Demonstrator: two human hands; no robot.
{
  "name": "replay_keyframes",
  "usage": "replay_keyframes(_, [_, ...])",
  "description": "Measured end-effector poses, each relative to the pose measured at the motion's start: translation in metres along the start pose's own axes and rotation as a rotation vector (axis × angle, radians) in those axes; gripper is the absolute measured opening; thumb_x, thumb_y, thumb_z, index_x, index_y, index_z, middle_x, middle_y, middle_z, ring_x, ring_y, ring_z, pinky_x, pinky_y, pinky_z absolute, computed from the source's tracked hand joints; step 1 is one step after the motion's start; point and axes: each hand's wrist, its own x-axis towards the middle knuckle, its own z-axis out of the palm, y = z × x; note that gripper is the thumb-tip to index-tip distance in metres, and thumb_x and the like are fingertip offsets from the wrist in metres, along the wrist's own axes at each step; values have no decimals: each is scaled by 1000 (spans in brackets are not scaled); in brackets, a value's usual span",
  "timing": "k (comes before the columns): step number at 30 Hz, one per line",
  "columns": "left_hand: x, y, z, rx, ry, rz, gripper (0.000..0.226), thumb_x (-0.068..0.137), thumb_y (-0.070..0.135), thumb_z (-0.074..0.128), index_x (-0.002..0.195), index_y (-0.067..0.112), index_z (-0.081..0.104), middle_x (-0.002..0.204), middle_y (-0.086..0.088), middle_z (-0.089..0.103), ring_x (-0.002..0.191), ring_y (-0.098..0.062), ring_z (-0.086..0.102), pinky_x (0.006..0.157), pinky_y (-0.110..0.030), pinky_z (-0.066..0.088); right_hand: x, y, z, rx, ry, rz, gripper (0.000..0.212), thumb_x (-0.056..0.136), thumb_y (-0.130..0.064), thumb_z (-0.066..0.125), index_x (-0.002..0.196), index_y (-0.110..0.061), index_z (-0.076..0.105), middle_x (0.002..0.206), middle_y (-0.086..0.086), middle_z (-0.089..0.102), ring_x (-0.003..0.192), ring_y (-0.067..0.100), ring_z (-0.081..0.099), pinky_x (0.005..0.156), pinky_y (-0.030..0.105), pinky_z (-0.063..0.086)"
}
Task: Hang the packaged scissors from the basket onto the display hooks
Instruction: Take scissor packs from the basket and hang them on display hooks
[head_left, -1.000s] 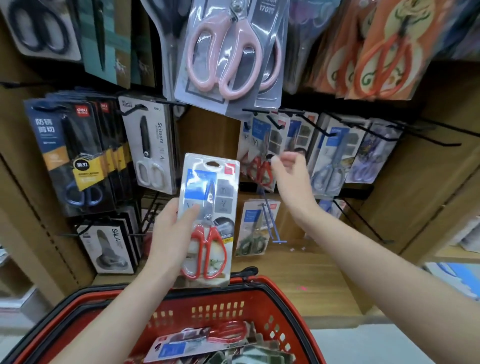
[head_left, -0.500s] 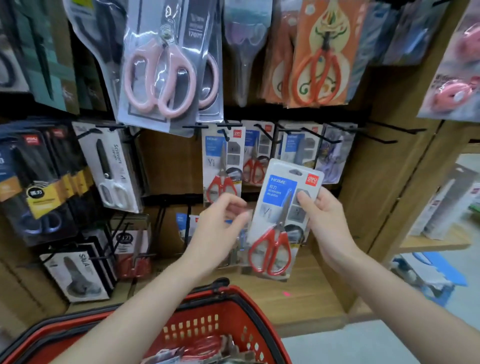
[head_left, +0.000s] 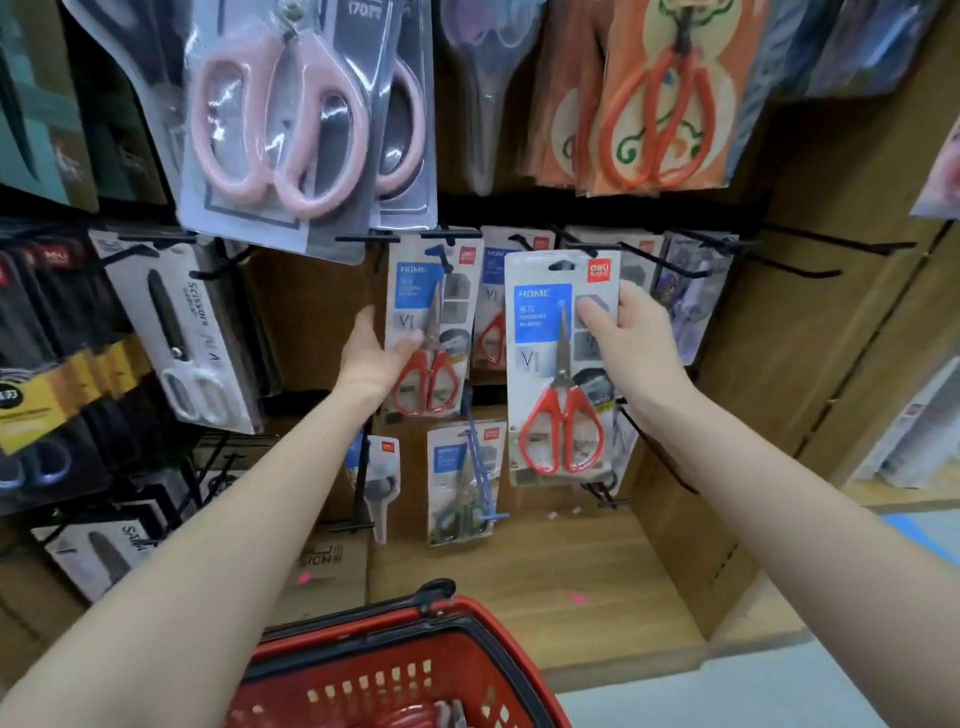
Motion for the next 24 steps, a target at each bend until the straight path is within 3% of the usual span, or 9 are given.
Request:
replay_keyframes(3, [11,-3,0,-12,-7,61,34,91,21,60,123,12,52,124,-6,61,112,-19,59,80,-24,47,3,1,4,-20,13,3,11,97,-21,49,102,-13,55,107,4,65,101,20,61,93,49,48])
replay_keyframes(5, [15,-6,-1,31,3,129,17,92,19,59,108,13,59,114,-4,65,96,-11,61,69,-16,44,-2,3,4,0,14,0,7,98,-19,47,99,-16,54,108,4,65,103,20,61,93,49,49])
replay_keyframes(8, [18,-8,-5,89,51,182,20,91,20,60,110,12,61,115,-6,65,91,-7,57,70,-16,43,-9,4,1,25,50,20,12,98,-17,47,92,-28,51,106,-7,64,105,13,61,91,43,52])
replay_keyframes(11, [22,-5,-8,130,93,204,27,92,21,60,116,9,62,118,-8,65,98,-12,60,76,-20,44,-9,3,1,15,58,36,8,98,-18,47,98,-25,51,104,-11,62,105,10,61,86,33,54])
replay_keyframes(16, [30,-4,-6,99,78,214,30,92,20,60,120,9,61,119,-10,65,90,-7,57,58,-11,40,9,10,14,-15,62,117,14,98,-20,48,111,-18,52,114,1,64,106,17,62,91,43,53])
replay_keyframes(19, [35,-9,-8,93,50,219,30,92,21,60,119,9,60,117,-10,66,88,-8,58,59,-11,41,28,21,25,-30,103,153,17,97,-22,50,112,-14,51,114,3,63,107,22,61,94,49,49])
replay_keyframes(24, [36,-15,-12,122,54,278,20,91,19,62,107,8,58,102,1,62,81,-4,57,59,-9,40,61,27,42,-37,177,242,34,92,-29,60,109,0,56,103,15,65,102,36,61,85,41,50])
